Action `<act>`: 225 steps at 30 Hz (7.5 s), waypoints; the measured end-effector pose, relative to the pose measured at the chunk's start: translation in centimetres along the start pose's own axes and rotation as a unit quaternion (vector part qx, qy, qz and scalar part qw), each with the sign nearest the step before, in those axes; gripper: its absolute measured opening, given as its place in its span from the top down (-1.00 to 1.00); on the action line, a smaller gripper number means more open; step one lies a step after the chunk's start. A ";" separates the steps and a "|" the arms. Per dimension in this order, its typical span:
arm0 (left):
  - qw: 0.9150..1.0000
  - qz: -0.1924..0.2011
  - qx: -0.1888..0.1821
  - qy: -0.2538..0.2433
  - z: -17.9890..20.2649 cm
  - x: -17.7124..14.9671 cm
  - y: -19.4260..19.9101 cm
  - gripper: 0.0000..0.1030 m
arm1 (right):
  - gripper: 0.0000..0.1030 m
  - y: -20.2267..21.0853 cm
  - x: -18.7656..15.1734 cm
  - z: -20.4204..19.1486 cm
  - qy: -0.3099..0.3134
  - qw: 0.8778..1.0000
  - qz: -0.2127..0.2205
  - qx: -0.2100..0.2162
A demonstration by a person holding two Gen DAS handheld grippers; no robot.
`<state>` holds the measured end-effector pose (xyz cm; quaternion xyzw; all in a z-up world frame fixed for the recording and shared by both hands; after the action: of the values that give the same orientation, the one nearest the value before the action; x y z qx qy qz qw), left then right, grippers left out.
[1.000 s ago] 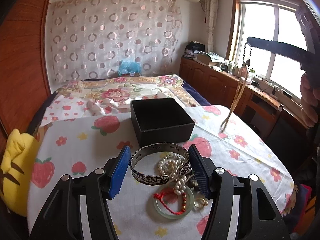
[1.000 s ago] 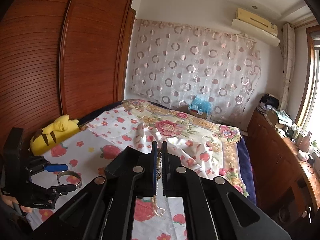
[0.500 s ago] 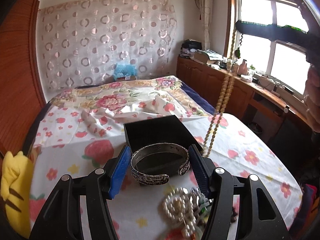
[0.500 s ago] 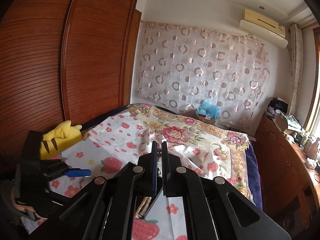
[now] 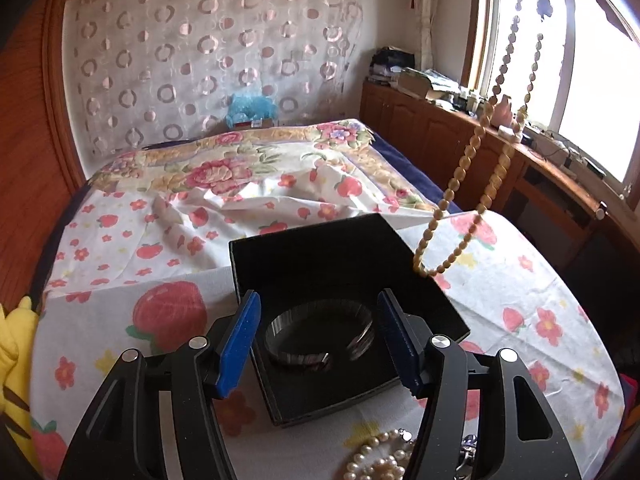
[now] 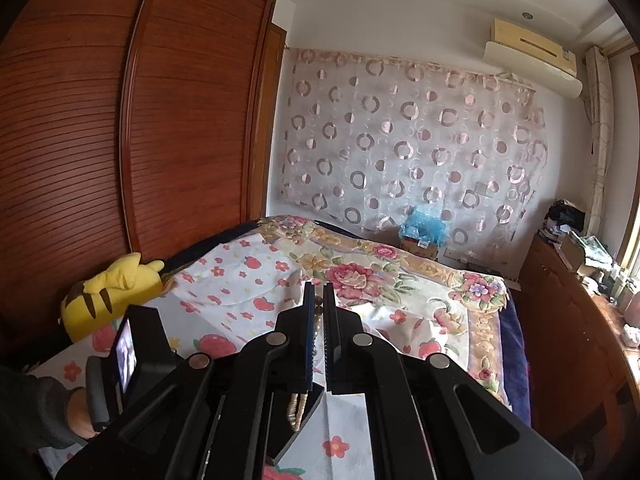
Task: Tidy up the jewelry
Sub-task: 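Lift the gold chain with the right gripper while the left lowers the bangle into the box, then lower the gold chain into the black box and open the right gripper, then grasp the purple-flower silver hairpins with the right gripper while the left grasps the red cord bracelet, then carry the hairpins into the box and open the right gripper while the left carries the red bracelet, then lower the red cord bracelet into the box and open the left gripper, then grasp the pearl necklace with the left gripper while the right moves over the bead bracelet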
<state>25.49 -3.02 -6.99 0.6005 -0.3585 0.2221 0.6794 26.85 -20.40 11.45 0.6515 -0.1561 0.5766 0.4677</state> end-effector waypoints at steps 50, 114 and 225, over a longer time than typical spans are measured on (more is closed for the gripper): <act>0.999 0.011 0.019 0.044 -3.4 -8.9 10.2 -0.29 | 0.49 -6.6 -10.6 -2.9 -0.072 0.991 -0.104 0.035; 0.998 -0.047 -0.026 0.032 0.9 -13.8 9.9 0.59 | 0.54 -5.0 -21.4 -5.5 -0.137 0.968 -0.201 0.059; 0.999 0.004 0.040 0.024 -1.7 -10.3 10.2 -0.45 | 0.34 -2.8 -23.2 -6.6 -0.087 0.978 -0.182 0.054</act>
<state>11.73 1.83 -8.12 0.6201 -0.3356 0.2535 0.6623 18.25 -21.55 -11.28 0.7410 -0.0438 0.4306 0.5134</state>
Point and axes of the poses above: each gripper's, at about its wrist camera, not at the fingertips, and y roughly against the way its jaws point, z to its right, x to its top, the point moved 1 cm from there along -y, roughly the way its jaws point, and after that the axes turned 4 degrees about x, right-handed, at the moved point
